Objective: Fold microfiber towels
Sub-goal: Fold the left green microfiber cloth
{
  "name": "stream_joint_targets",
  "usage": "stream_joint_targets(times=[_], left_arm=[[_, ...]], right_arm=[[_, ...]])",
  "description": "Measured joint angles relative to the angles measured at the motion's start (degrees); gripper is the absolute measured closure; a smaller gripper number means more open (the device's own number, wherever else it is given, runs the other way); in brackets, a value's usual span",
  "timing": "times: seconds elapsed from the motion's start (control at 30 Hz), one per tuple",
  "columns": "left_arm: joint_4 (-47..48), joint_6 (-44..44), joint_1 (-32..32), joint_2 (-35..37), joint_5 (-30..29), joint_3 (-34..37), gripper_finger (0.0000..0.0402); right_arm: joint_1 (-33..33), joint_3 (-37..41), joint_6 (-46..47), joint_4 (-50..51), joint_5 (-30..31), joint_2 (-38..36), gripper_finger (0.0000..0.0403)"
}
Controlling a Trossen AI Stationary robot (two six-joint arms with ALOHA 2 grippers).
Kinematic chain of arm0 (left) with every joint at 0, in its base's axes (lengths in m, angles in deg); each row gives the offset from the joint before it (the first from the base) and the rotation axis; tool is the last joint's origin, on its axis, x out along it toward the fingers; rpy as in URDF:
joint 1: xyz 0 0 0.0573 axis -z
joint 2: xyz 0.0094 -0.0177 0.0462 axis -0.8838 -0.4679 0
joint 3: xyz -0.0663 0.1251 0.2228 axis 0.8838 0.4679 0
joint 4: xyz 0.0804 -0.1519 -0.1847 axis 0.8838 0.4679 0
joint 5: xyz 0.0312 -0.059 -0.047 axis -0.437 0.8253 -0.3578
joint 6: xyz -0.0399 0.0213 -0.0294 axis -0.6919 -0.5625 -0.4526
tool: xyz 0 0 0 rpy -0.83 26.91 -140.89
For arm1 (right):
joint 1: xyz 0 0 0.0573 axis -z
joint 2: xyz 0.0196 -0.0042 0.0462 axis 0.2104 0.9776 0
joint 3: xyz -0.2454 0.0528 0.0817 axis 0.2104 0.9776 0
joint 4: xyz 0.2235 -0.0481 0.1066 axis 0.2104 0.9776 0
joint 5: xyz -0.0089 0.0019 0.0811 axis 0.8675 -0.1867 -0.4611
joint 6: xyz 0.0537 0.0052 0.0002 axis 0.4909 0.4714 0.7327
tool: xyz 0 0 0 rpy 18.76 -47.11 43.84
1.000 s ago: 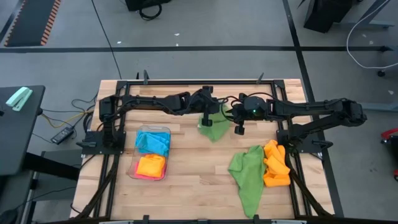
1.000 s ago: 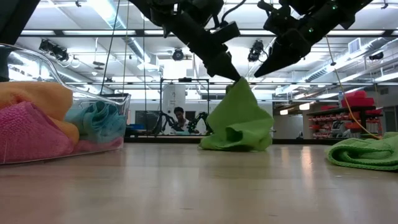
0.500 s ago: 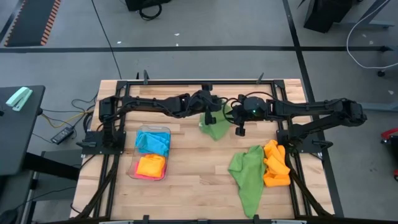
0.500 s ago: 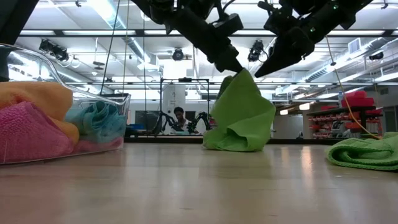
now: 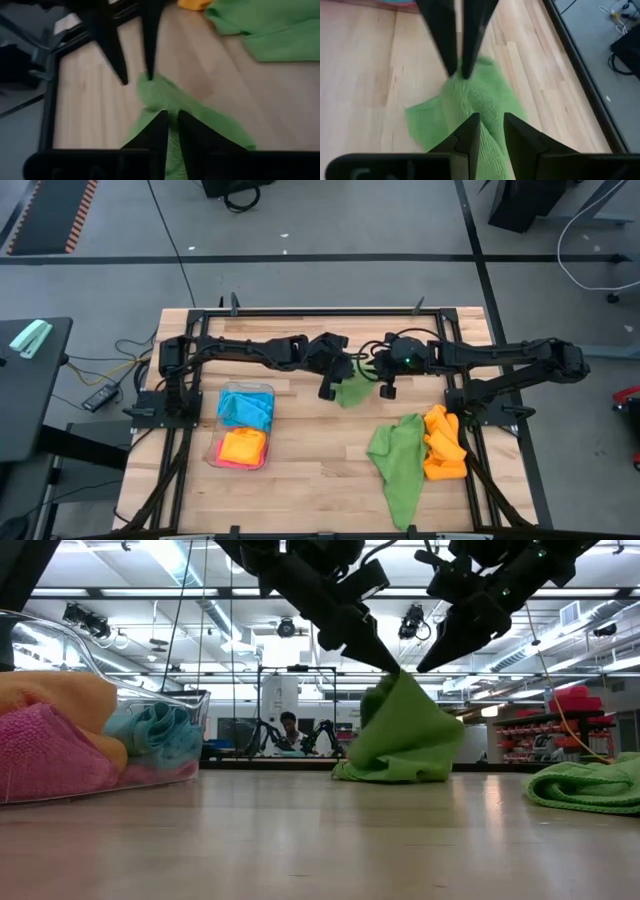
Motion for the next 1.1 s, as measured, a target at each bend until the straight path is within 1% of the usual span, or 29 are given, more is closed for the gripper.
stream_joint_targets(times=[0.1, 0.2, 0.27, 0.43, 0.63, 0.77, 0.87, 0.93, 1.1], left_arm=[[-0.37, -0.27, 0.28, 0.00, 0.43, 0.00, 0.0331], [-0.11, -0.37, 0.33, 0.02, 0.43, 0.00, 0.0305], [1.71, -0.96, 0.58, 0.02, 0.41, -0.04, 0.0288], [11.43, -1.50, 0.91, 0.02, 0.46, -0.04, 0.0255], [11.92, -0.67, 0.47, -3.83, 0.22, 0.04, 0.0227], [11.84, 1.94, 0.05, -7.02, -3.09, 0.04, 0.0211], [11.56, 3.35, -0.16, -8.78, -8.50, 0.09, 0.0200], [11.37, 3.57, -0.36, -9.29, -11.08, 0.09, 0.0194], [10.85, 5.98, -0.60, -9.53, -11.61, 0.09, 0.0191]], right_arm=[[0.11, 0.00, 1.20, -0.17, -2.05, 0.00, 0.0307], [0.10, 0.00, 1.38, -0.17, -4.10, 0.00, 0.0307], [0.07, 0.00, 1.85, -0.19, -4.34, 0.00, 0.0307], [0.07, 0.00, 2.82, -0.22, -4.44, 0.00, 0.0307], [0.07, 0.00, 2.89, -0.26, -4.44, 0.00, 0.0307], [0.07, 0.00, 2.89, -0.25, -4.44, 0.02, 0.0307], [0.07, 0.00, 2.69, -0.24, -4.45, 0.02, 0.0307], [0.07, 0.00, 2.54, -0.26, -4.46, 0.02, 0.0307], [0.13, 0.00, 2.39, -0.30, -4.46, 0.02, 0.0307]])
